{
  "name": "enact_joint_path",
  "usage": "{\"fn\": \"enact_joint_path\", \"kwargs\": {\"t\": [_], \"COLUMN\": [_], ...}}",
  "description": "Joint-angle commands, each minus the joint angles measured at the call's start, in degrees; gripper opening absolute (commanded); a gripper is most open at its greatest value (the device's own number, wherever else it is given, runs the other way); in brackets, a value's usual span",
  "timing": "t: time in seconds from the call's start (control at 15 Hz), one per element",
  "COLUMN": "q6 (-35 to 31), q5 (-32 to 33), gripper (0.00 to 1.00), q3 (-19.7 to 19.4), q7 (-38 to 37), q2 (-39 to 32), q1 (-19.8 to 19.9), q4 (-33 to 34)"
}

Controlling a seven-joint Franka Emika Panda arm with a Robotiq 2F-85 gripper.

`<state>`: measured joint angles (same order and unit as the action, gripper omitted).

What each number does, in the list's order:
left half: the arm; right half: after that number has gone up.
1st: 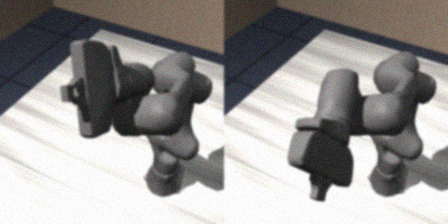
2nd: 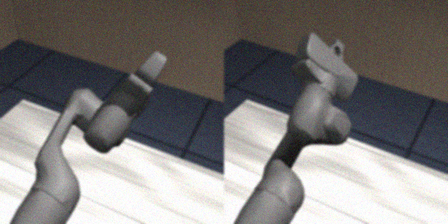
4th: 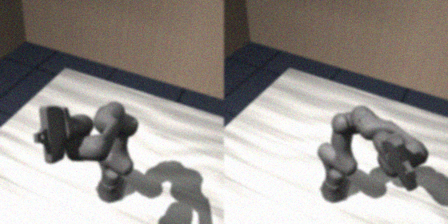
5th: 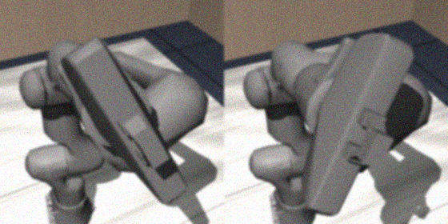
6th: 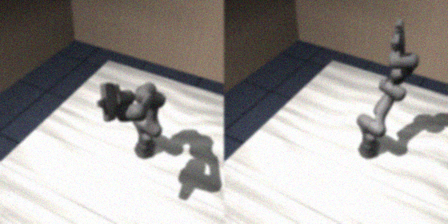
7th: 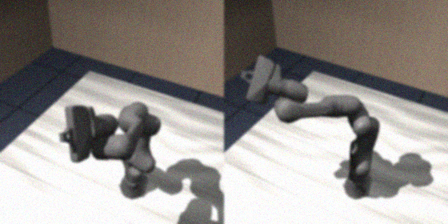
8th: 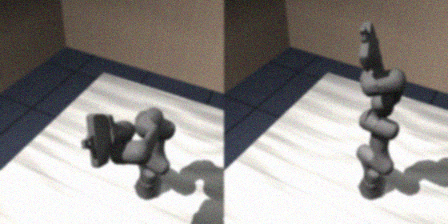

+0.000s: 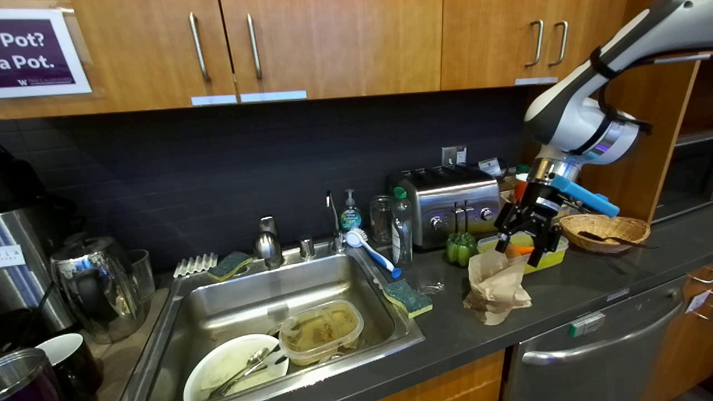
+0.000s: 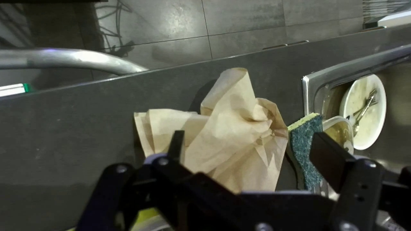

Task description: Use the paper towel to wipe the counter top

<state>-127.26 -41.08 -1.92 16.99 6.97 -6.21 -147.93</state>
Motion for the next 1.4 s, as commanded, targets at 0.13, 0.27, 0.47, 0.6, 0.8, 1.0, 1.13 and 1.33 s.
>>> {"fn": "enact_joint_path", "kwargs": {"t": [0.13, 0.27, 0.47, 0.6, 0.8, 1.0, 1.13, 1.33], "q6": [0.69, 0.88, 0.88, 0.41, 0.16, -1.62, -2.02, -2.48], "q5": [-1.88, -2.41, -4.01, -5.29, -7.94, -8.88, -8.37, -7.56], "gripper": [1.0, 1.0, 1.0, 1.0, 1.0, 1.0, 1.0, 1.0], "q3": [0.56, 0.89, 1.67, 2.38, 3.33, 4.03, 4.08, 3.88], "q7": [3.96, 3.08, 1.63, 1.82, 3.27, 1.97, 1.03, -1.47], "q2": [-4.63, -5.58, -6.31, -6.15, -5.73, -5.57, -5.56, -4.51], "q1": [1.54, 1.81, 1.79, 1.59, 1.49, 1.47, 1.61, 1.91], "q4": [5.1, 5.99, 5.48, 4.45, 3.53, 2.88, 2.36, 0.13]}}
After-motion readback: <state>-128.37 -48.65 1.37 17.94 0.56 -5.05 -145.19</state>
